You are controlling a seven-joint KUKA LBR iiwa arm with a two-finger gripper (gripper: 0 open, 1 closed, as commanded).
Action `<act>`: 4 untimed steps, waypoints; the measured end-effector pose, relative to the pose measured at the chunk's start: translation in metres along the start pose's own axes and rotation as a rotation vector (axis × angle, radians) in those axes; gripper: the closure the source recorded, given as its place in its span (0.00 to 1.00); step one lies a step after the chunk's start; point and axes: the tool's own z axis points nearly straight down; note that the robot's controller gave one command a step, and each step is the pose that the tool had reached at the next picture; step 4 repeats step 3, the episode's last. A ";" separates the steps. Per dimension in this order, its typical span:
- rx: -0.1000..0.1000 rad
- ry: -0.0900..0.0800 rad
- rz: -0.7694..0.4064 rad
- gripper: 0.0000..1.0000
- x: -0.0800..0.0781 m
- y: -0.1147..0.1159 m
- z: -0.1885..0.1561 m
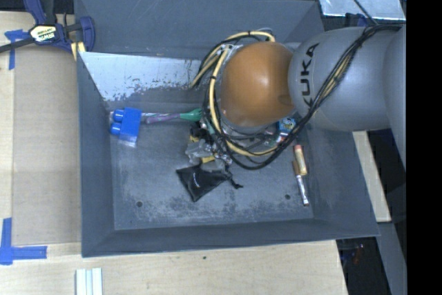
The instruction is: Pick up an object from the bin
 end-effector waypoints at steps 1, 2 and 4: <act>-0.001 0.001 0.001 1.00 0.001 0.001 -0.008; -0.005 0.003 0.002 1.00 0.001 0.002 -0.033; -0.001 0.000 0.002 1.00 0.000 0.000 -0.065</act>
Offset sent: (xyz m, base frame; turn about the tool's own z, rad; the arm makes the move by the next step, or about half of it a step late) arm -0.0006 -0.0001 0.0711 0.0005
